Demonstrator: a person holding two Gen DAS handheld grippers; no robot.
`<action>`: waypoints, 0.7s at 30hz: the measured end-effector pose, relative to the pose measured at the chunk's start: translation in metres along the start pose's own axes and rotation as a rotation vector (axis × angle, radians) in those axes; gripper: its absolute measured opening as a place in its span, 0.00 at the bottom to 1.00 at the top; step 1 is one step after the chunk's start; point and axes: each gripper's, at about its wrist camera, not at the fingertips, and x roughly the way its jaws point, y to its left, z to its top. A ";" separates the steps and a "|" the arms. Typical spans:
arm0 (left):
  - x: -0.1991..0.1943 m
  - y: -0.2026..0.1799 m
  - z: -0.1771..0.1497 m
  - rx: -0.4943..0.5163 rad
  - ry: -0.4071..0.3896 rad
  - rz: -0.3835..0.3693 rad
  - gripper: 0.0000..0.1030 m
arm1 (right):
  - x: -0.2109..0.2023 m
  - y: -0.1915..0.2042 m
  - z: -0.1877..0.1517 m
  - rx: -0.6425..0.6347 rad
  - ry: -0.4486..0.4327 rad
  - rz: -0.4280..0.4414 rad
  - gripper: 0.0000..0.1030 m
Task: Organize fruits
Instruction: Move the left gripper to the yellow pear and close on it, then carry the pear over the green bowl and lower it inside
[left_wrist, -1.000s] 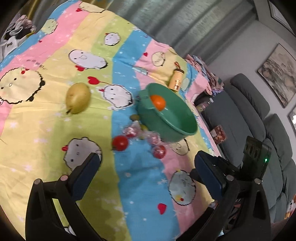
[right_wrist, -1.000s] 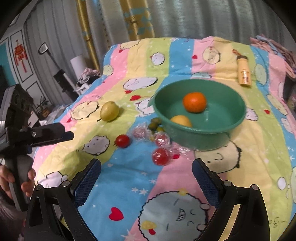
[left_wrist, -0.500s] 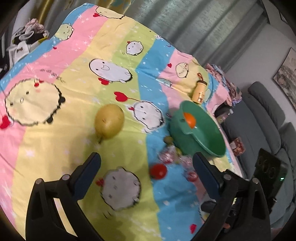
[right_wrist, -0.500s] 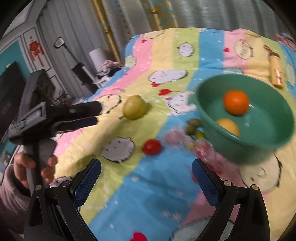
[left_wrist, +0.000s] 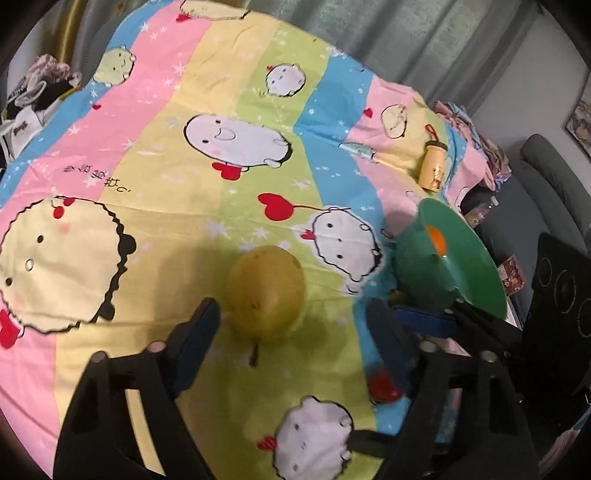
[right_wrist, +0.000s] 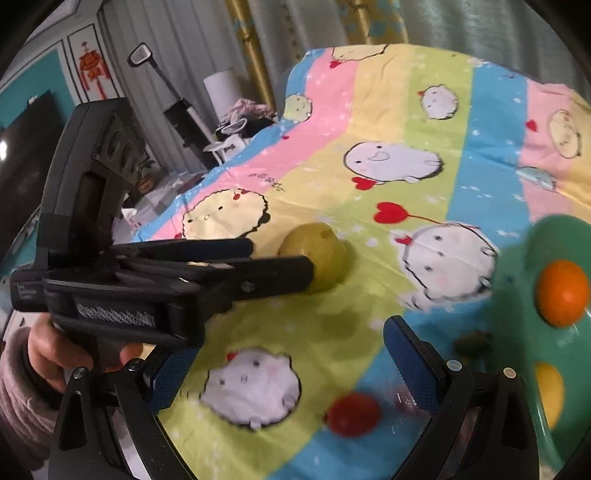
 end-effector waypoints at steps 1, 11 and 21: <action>0.004 0.003 0.003 -0.002 0.006 -0.005 0.75 | 0.008 0.000 0.004 -0.003 0.016 0.004 0.93; 0.028 0.015 0.011 -0.006 0.055 -0.002 0.56 | 0.054 -0.016 0.024 0.034 0.050 0.031 0.78; 0.028 0.019 0.011 -0.022 0.052 -0.016 0.54 | 0.069 -0.026 0.025 0.086 0.046 0.071 0.62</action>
